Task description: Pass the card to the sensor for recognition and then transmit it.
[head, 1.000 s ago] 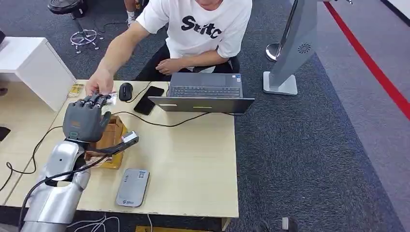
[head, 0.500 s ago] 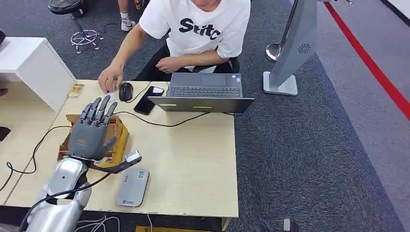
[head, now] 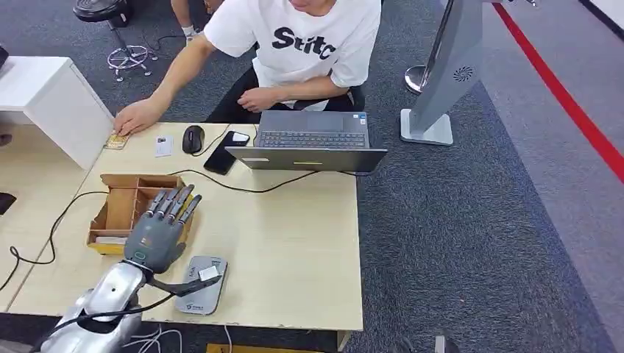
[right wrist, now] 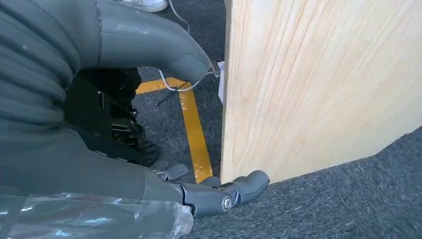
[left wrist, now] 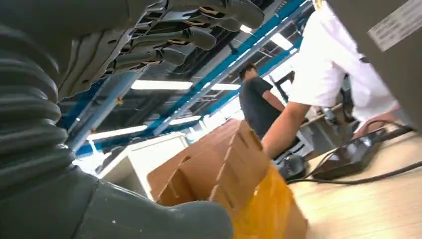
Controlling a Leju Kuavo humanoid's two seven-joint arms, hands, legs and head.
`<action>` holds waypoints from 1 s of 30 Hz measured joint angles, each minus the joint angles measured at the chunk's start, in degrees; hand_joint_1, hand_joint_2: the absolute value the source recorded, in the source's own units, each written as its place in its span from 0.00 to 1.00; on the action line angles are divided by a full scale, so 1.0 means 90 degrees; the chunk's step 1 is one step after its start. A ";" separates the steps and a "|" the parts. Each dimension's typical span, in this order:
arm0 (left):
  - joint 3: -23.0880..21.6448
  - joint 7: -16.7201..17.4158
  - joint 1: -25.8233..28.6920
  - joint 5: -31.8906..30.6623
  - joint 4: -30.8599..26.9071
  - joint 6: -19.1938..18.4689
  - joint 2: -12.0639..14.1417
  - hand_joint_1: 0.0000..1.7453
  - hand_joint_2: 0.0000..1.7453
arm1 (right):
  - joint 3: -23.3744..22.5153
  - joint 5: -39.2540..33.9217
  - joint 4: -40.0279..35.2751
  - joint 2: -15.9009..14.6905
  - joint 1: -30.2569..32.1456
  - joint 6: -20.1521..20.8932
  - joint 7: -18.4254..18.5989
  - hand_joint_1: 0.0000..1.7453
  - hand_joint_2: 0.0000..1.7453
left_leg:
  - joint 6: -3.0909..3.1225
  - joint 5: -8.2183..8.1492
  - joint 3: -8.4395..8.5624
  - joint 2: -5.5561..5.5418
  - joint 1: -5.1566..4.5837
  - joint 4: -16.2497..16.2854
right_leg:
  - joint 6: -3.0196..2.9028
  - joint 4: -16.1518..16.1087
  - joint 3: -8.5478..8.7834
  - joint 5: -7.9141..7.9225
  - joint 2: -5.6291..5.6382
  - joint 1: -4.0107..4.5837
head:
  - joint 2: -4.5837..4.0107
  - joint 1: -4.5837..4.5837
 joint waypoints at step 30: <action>0.0850 -0.0172 0.0826 0.0046 -0.0687 -0.0014 -0.0151 0.00 1.00 | -0.0165 0.0032 -0.0007 0.0000 0.0075 0.0015 -0.0039 0.00 1.00 | 0.0000 -0.0001 -0.0002 -0.0001 0.0000 0.0000 | 0.0002 -0.0001 0.0000 -0.0001 -0.0001 0.0000 | 0.0000 0.0000</action>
